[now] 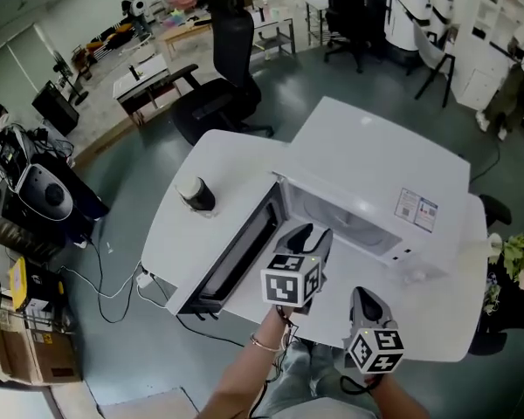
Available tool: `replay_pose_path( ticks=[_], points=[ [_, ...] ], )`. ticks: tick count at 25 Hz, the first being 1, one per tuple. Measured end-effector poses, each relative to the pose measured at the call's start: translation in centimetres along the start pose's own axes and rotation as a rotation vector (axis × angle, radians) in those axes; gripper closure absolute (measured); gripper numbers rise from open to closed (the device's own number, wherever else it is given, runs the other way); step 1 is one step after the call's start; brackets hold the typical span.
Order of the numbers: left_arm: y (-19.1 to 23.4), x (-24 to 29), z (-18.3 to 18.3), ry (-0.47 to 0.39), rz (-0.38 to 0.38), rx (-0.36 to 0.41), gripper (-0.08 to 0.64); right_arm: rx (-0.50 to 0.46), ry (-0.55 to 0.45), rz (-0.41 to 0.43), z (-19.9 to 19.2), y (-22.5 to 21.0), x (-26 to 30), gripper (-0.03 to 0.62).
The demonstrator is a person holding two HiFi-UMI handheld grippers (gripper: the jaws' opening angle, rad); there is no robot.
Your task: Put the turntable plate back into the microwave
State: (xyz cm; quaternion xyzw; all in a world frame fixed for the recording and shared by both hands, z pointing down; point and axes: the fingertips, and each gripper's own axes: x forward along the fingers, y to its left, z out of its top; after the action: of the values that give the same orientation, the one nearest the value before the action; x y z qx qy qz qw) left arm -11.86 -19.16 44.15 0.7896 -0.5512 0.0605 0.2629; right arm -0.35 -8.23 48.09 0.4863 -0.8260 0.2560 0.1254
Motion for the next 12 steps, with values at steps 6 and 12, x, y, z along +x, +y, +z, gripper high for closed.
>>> replay_pose_path(
  ticks=[6, 12],
  points=[
    [-0.4, -4.5, 1.5, -0.081, 0.076, 0.002, 0.454, 0.007, -0.019, 0.064, 2.1, 1.4, -0.2, 0.581],
    [0.8, -9.0, 3.2, -0.174, 0.186, 0.010, 0.537, -0.036, -0.057, 0.130, 5.1, 3.4, -0.7, 0.581]
  ],
)
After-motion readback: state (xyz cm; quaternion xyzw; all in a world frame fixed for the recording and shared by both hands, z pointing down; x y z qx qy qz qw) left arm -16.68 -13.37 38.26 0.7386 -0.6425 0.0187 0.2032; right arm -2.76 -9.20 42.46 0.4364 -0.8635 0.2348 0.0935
